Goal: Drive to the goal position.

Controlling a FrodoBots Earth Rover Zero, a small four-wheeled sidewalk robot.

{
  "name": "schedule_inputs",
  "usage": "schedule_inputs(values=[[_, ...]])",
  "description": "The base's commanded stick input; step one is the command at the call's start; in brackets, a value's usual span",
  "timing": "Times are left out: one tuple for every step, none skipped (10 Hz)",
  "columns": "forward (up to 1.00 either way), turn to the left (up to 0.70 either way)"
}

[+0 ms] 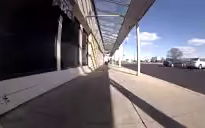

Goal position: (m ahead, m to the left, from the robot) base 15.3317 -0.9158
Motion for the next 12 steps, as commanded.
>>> schedule_inputs(values=[[1.00, -0.01], [1.00, 0.00], [1.00, 0.00], [1.00, 0.00], [1.00, 0.00], [1.00, 0.00], [1.00, 0.00], [1.00, 0.00], [1.00, 0.00], [1.00, 0.00], [1.00, 0.00], [1.00, 0.00]])
